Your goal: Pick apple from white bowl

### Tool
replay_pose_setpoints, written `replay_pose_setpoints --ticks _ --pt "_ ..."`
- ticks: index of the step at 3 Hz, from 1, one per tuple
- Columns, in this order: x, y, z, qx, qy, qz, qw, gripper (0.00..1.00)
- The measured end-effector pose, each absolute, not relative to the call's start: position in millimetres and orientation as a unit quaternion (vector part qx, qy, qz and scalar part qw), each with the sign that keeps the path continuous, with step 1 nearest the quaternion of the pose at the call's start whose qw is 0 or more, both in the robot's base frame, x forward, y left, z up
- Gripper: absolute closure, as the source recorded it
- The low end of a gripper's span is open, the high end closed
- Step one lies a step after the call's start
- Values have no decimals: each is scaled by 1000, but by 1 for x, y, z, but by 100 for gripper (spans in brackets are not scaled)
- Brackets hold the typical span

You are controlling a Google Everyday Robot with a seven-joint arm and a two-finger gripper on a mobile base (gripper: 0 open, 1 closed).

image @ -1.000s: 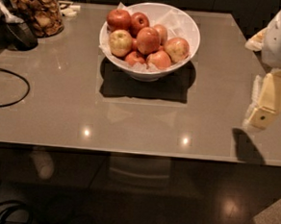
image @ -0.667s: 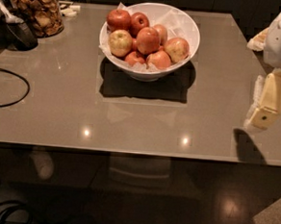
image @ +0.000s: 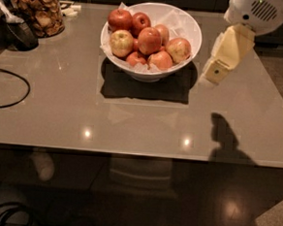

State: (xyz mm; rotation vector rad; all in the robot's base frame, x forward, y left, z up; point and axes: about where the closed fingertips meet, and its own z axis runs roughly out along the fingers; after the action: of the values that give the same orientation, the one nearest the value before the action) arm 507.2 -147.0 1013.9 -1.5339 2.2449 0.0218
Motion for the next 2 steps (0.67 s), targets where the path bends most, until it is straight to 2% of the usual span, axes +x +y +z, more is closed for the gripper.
replay_pose_setpoints --ticks 2 --pt "509 -144 1016 -551 806 7 215 0"
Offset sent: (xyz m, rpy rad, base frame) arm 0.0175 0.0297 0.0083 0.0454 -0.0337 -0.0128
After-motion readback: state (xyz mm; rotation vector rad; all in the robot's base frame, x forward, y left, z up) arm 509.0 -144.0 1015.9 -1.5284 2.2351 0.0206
